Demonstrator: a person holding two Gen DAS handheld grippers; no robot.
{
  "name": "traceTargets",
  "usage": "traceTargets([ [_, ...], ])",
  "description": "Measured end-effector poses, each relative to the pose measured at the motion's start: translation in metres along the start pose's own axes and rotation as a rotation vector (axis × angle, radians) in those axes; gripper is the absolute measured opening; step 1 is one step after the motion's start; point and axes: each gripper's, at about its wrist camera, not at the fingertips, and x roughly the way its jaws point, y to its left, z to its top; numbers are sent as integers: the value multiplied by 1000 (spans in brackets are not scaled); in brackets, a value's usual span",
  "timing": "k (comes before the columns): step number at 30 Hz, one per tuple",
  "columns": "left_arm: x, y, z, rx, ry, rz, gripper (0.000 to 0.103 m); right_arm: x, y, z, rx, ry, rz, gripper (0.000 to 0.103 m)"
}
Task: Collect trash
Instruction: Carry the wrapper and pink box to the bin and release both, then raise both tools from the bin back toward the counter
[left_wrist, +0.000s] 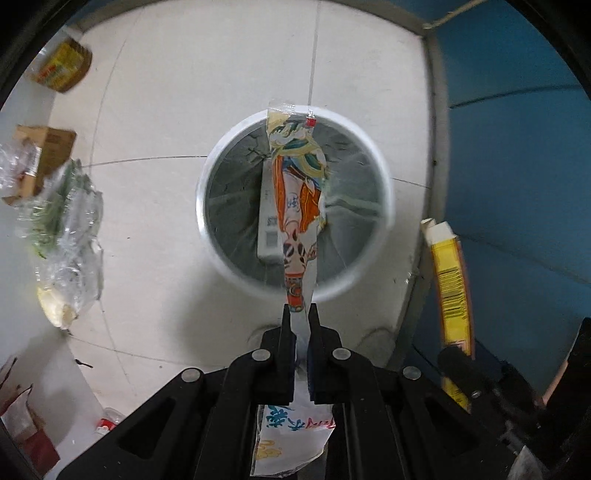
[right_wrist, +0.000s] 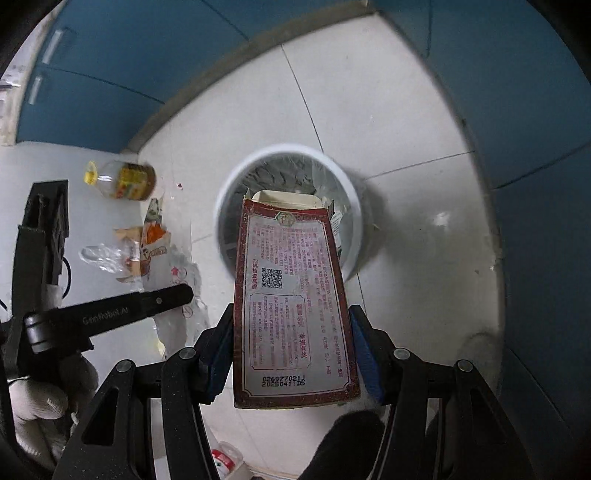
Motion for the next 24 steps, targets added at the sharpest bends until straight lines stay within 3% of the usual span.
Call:
traceTargets([
  [4, 38, 19, 28, -49, 32, -15, 6, 48, -8, 20, -41, 41, -17, 61],
  [5, 41, 20, 32, -44, 27, 6, 9, 62, -7, 25, -52, 57, -28, 62],
  [6, 41, 21, 35, -36, 8, 27, 18, 71, -7, 27, -56, 67, -38, 62],
  [7, 39, 21, 37, -33, -18, 46, 44, 73, -9, 32, -57, 75, -44, 68],
  [8, 35, 20, 37, -30, -31, 60, 64, 76, -9, 33, -60, 76, -53, 83],
  [9, 32, 19, 38, -27, -45, 75, 99, 77, -5, 34, -66, 67, -70, 89],
  [13, 1, 15, 25, 9, -152, 156, 103, 56, -6, 28, -88, 9, -142, 103],
  [20, -75, 1, -30, 46, -340, 266, 103, -31, 19, -7, -140, -108, -304, 103],
  [24, -128, -6, -71, 44, -404, 276, 103, -90, 35, -29, -144, -156, -325, 103],
])
